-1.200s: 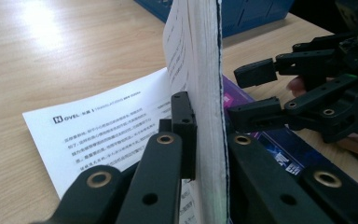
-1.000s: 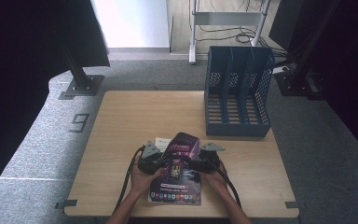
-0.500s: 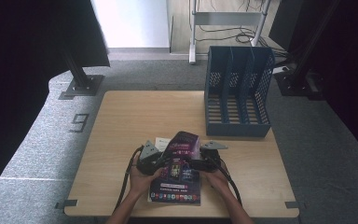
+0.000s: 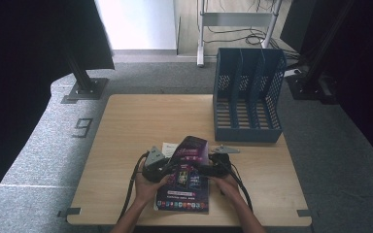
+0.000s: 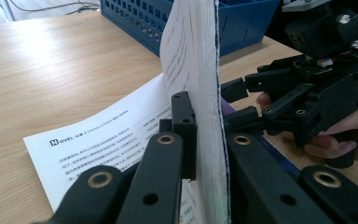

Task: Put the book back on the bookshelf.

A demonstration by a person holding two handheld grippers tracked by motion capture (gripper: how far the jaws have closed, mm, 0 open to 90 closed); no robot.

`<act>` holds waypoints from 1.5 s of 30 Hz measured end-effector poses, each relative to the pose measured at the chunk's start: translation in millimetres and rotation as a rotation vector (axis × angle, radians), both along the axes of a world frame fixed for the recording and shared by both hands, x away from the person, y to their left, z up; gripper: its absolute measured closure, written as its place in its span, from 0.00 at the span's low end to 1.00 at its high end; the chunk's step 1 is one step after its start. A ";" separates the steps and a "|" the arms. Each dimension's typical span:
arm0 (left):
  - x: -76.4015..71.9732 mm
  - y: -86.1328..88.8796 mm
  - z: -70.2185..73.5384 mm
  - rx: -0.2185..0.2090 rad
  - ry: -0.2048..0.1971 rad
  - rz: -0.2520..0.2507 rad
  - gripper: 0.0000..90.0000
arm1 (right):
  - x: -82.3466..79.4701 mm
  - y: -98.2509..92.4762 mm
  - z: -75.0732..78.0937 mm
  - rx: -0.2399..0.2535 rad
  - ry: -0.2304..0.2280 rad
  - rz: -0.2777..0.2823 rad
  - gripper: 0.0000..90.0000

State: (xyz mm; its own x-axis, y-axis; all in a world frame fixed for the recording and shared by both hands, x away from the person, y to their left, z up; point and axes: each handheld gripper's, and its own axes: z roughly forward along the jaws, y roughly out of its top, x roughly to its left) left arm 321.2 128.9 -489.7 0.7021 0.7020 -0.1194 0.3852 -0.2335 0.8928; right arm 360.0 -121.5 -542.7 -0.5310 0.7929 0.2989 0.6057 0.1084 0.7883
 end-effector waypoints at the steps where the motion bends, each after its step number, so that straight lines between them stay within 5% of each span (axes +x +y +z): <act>1: -0.3 -0.1 0.4 -0.001 0.000 -0.001 0.97 | 0.1 -0.4 0.1 0.005 0.002 0.002 0.20; 16: 5.7 4.2 -5.6 -0.006 0.020 -0.004 0.97 | -0.3 -2.1 0.9 0.000 0.016 -0.002 0.27; 27: 18.5 8.8 -23.4 0.034 0.087 0.023 0.96 | -4.5 0.2 7.1 -0.002 0.000 0.008 0.30; 45: 28.9 10.7 -42.3 0.065 0.132 0.053 0.96 | -1.8 4.7 5.6 -0.045 -0.009 0.015 0.35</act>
